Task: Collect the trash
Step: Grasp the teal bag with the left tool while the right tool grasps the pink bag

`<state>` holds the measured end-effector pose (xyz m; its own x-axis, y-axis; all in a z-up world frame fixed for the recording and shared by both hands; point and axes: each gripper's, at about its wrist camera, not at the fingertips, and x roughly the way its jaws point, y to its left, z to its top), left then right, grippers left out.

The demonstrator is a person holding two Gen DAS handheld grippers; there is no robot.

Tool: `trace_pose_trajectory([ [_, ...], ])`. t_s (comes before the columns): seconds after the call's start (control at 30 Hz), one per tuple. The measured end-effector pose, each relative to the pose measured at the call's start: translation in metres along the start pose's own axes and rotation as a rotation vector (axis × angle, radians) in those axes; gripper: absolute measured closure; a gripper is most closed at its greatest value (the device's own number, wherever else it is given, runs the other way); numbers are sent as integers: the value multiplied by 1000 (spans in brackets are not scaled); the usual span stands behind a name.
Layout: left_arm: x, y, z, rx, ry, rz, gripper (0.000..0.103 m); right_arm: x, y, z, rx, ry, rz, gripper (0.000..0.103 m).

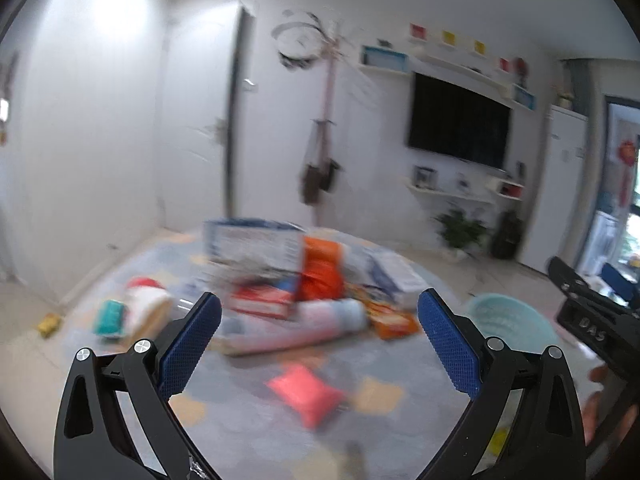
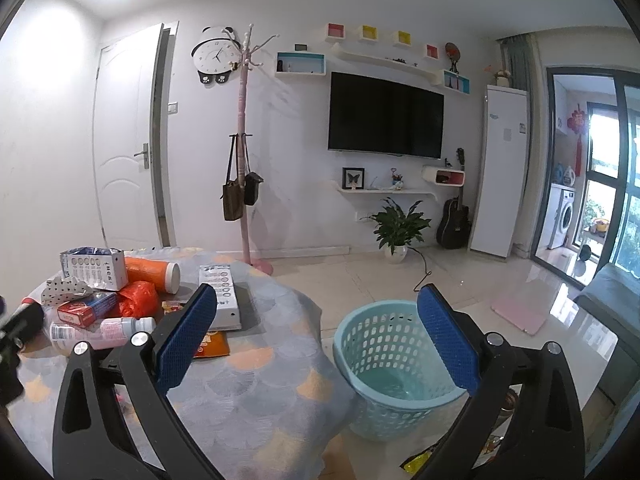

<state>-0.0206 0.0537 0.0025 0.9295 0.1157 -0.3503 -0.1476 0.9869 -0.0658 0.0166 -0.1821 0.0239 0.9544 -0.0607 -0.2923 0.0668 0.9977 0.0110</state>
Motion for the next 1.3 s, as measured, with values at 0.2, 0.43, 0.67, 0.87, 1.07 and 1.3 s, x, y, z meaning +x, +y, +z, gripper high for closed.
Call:
trace_pose_trajectory([
  [0.2, -5, 67, 3, -27, 16, 118, 7, 28, 30, 1, -38, 72, 118, 45],
  [0.43, 5, 161, 1, -137, 135, 176, 8, 53, 78, -10, -78, 203, 347, 68],
  [0.67, 40, 209, -17, -200, 260, 166, 8, 60, 140, -50, -182, 364, 568, 52],
  [0.87, 75, 238, -26, -280, 342, 132, 25, 58, 173, -76, -275, 436, 642, 48],
  [1.07, 100, 249, -34, -313, 405, 82, 42, 63, 176, -82, -267, 480, 688, 41],
  [1.3, 102, 242, -34, -271, 411, 109, 65, 70, 184, -84, -297, 534, 700, 37],
])
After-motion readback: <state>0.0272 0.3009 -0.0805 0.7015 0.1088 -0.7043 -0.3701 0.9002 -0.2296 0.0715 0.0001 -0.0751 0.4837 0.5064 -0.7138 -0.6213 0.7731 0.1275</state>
